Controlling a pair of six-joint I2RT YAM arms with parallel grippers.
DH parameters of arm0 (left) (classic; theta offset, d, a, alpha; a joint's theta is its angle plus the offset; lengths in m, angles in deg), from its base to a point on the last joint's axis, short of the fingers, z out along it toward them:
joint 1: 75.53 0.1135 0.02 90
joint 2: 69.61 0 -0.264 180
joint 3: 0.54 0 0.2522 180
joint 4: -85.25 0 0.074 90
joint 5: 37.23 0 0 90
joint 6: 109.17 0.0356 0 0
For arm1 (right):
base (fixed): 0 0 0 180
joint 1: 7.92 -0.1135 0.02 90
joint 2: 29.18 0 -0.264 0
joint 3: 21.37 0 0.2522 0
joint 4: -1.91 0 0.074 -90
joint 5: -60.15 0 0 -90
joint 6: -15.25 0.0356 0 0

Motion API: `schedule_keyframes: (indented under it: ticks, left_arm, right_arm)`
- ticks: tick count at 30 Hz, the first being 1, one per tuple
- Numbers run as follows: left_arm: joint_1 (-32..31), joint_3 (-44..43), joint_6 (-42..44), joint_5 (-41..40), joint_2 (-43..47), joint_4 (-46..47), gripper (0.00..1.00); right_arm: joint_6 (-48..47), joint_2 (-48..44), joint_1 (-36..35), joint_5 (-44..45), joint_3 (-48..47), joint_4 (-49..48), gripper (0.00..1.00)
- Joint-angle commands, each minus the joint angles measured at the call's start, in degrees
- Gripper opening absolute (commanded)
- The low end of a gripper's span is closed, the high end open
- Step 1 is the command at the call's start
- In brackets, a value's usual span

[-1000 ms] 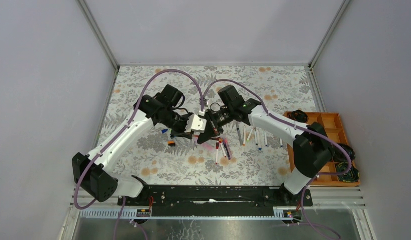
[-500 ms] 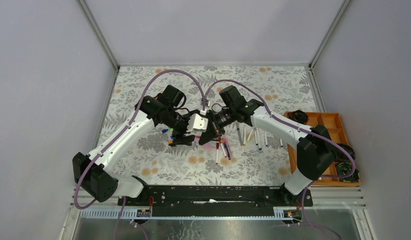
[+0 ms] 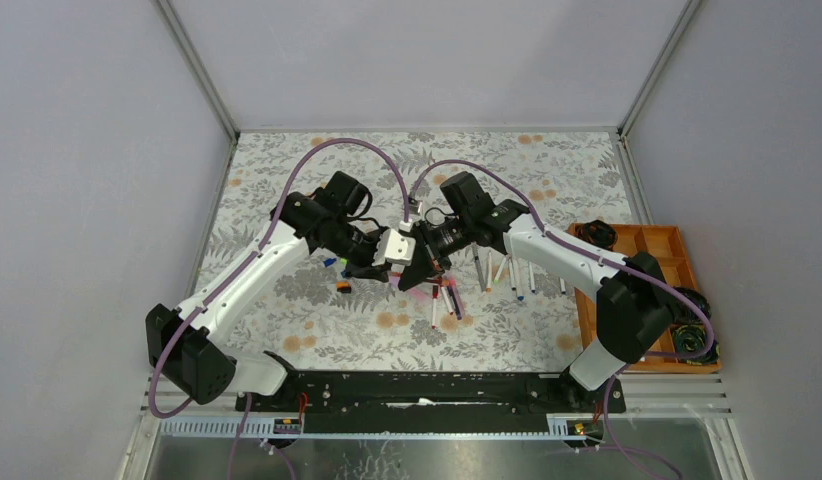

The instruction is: Open the pen caps

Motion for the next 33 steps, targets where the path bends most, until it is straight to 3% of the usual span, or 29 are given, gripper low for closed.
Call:
schedule_keyframes:
  ticks: [1,3,5,12,23,25,28,33]
  left_arm:
    - [-0.32,1.27,1.23,0.21,0.27,0.18,0.17]
    - [-0.32,1.31,1.33,-0.61,0.13,0.18,0.05]
    - [-0.29,1.2,1.34,-1.96,-0.09,0.24,0.0]
    - [2.37,2.74,3.72,-9.86,-0.53,0.54,0.0]
    - [15.97,-1.22,13.06,-14.4,-3.52,-3.39,0.0]
    - [16.79,1.19,11.52,-14.81,-3.59,0.29,0.0]
    - [16.7,5.88,5.7,-14.37,-4.43,10.36,0.0]
    - [16.45,8.69,-6.27,-14.47,-10.18,21.49,0.0]
  right_arm:
    - [1.05,-2.09,-0.47,-0.37,0.21,-0.99,0.0]
    - [0.39,-2.42,-0.35,0.4,0.27,0.11,0.0]
    - [0.03,-3.12,-0.25,1.53,1.01,0.51,0.0]
    - [-5.04,-9.08,-0.19,19.06,3.47,9.79,0.0]
    - [-6.04,-19.65,-0.16,24.16,11.15,13.25,0.0]
    - [-6.03,-20.96,-0.24,29.38,11.75,13.66,0.0]
    - [-4.78,-21.01,0.72,45.68,10.96,15.22,0.0]
    - [-1.24,-19.67,9.25,62.48,11.33,14.21,0.0]
